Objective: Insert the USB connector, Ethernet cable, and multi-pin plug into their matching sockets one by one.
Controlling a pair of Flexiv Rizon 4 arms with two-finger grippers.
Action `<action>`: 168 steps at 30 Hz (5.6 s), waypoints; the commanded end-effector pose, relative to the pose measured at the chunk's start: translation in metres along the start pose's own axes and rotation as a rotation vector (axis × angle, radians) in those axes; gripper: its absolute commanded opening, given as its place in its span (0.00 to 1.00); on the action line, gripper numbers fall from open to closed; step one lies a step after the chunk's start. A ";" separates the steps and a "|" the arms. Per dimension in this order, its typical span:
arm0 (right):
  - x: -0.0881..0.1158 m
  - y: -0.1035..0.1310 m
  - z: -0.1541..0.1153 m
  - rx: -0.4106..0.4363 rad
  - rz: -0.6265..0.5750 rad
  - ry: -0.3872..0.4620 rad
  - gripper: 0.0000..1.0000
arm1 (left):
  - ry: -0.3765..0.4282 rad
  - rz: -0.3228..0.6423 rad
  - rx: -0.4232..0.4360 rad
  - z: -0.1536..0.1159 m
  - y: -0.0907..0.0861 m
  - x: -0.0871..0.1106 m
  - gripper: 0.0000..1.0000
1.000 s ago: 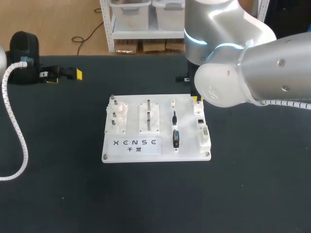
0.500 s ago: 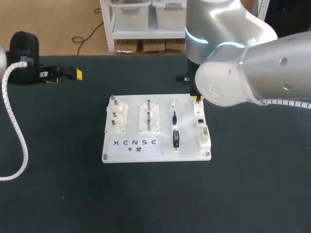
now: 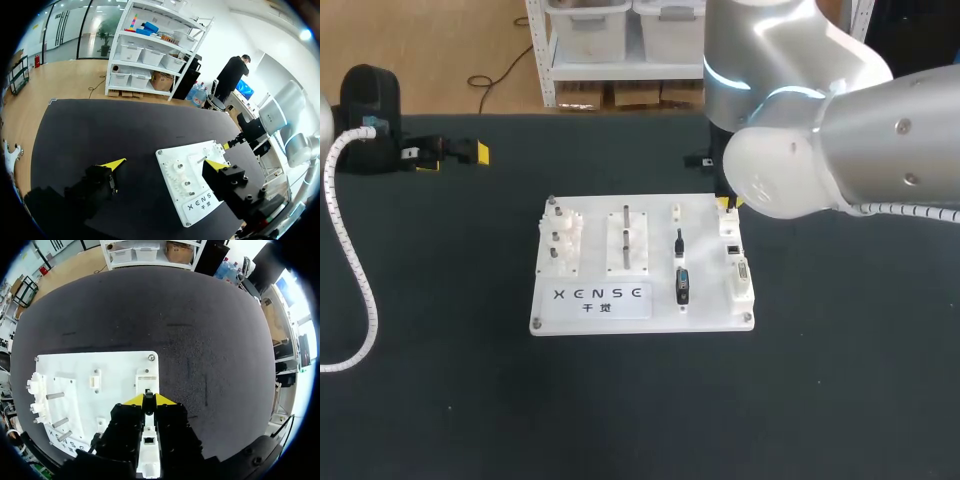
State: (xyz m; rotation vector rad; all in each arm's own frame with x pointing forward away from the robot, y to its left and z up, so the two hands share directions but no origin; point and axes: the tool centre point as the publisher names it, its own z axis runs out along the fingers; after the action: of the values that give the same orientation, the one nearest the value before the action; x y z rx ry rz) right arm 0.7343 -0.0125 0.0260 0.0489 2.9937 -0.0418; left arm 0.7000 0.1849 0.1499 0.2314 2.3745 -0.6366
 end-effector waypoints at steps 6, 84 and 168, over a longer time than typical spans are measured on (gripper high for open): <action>0.002 0.003 0.005 -0.001 -0.004 0.006 0.00 | 0.000 0.000 0.000 0.000 0.000 0.000 1.00; 0.075 0.071 0.000 -0.038 -0.094 0.070 0.64 | 0.000 0.000 0.000 0.000 0.000 0.000 1.00; 0.065 -0.005 0.015 0.028 -0.025 0.021 0.00 | 0.000 0.000 0.000 0.000 0.000 0.000 1.00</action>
State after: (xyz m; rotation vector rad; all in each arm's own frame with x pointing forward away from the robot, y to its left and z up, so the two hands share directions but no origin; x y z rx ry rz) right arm 0.6703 -0.0127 0.0142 0.0103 3.0094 -0.0821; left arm 0.7000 0.1849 0.1499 0.2314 2.3745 -0.6366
